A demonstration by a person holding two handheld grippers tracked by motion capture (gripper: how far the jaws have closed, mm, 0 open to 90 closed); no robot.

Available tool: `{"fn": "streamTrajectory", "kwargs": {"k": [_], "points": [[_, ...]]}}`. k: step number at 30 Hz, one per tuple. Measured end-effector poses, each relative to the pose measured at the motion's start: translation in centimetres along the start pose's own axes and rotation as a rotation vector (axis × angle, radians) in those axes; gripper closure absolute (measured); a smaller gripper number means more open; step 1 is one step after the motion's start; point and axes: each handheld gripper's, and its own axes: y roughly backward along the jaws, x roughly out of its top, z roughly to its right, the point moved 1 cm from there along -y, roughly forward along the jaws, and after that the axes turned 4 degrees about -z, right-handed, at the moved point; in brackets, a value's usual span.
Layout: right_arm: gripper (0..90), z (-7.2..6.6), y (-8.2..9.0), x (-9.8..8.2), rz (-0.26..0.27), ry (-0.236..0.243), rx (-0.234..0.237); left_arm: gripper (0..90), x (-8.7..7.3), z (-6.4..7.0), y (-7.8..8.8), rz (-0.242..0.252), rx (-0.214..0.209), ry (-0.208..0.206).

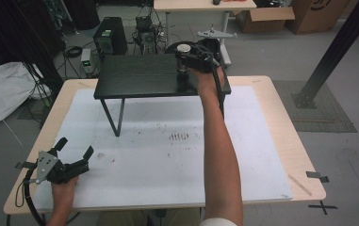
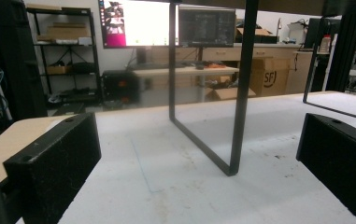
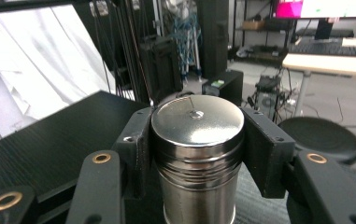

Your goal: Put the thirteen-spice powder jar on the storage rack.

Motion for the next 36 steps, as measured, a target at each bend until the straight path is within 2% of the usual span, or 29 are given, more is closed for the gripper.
{"fn": "streamTrajectory", "kwargs": {"k": [5,20,23,27,36], "points": [[48.2,0.01,-0.55,-0.60,-0.030,-0.007,0.003,0.3,0.00,0.00,0.00,0.000,0.000,0.000],[46.9,-0.05,-0.73,-0.74,-0.024,-0.022,0.017,0.3,0.00,0.01,-0.01,-0.001,-0.001,0.000],[43.7,-0.10,-0.76,-0.72,-0.016,-0.029,0.021,0.3,0.00,0.01,-0.01,0.000,-0.001,0.001],[34.6,-0.01,-0.79,-0.78,-0.012,-0.056,0.027,0.3,0.00,0.01,-0.01,-0.001,0.000,0.000],[18.5,-0.18,-0.15,-0.63,-0.004,-0.052,0.035,0.3,0.00,0.01,-0.01,-0.001,0.000,0.000]]}}
